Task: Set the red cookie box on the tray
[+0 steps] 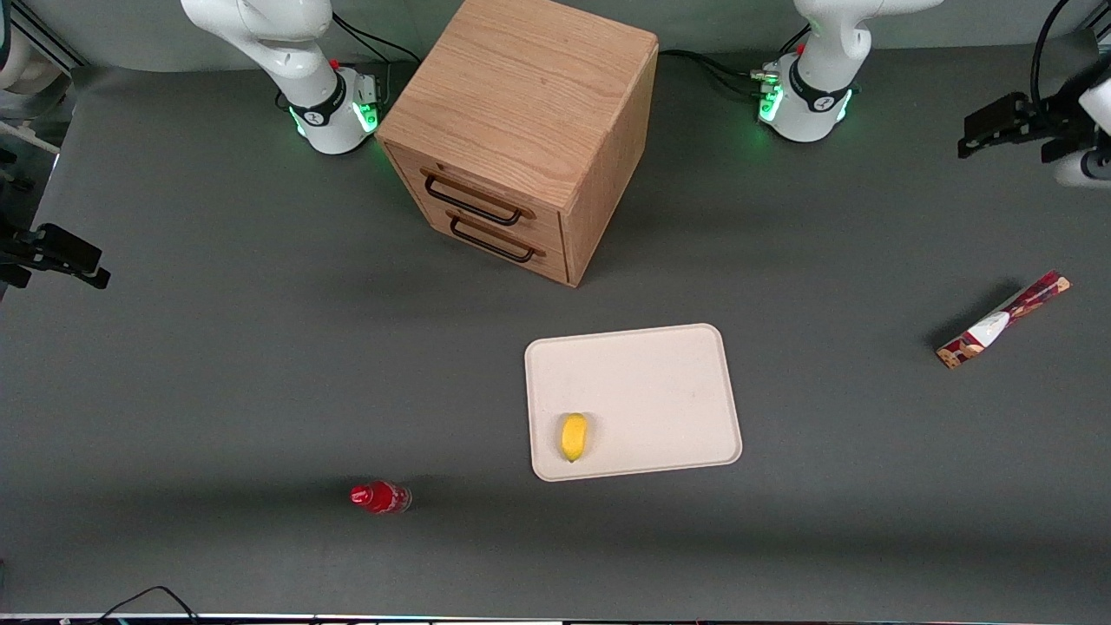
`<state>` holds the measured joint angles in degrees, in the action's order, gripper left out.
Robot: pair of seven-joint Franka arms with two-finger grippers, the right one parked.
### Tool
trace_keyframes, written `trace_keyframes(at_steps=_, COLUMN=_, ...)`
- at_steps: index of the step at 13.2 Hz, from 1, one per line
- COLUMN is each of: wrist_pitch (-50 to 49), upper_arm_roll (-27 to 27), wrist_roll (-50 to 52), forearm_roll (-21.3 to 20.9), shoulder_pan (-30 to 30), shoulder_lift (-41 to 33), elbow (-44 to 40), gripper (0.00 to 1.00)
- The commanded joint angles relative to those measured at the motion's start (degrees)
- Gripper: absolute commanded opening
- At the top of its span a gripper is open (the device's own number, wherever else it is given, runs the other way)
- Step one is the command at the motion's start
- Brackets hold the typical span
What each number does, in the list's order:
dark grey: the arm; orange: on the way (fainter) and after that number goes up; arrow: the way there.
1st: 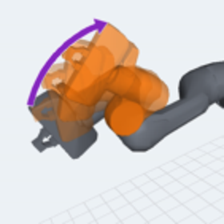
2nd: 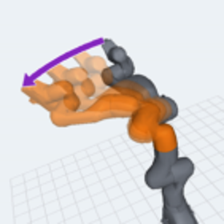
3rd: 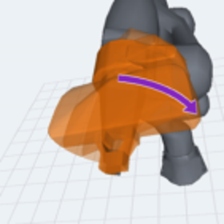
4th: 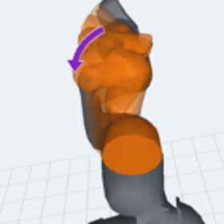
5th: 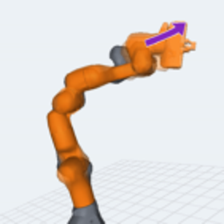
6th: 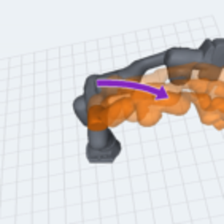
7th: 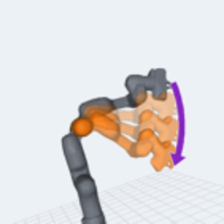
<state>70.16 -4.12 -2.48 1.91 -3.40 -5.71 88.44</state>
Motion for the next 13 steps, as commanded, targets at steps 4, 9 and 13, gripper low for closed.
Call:
trace_keyframes(at_steps=4, wrist_pitch=-1.1, upper_arm_roll=0.9, wrist_roll=1.0, forearm_roll=-0.9, shoulder_pan=-0.5, shoulder_lift=0.0, elbow=1.4, gripper=1.0)
trace_keyframes(at_steps=9, wrist_pitch=4.3, upper_arm_roll=12.6, wrist_roll=-26.6, forearm_roll=-8.0, shoulder_pan=-0.7, shoulder_lift=6.1, elbow=2.2, gripper=1.0)
trace_keyframes(at_steps=13, wrist_pitch=18.4, upper_arm_roll=24.5, wrist_roll=-53.4, forearm_roll=-7.2, shoulder_pan=-0.8, shoulder_lift=12.2, elbow=10.6, gripper=1.0)
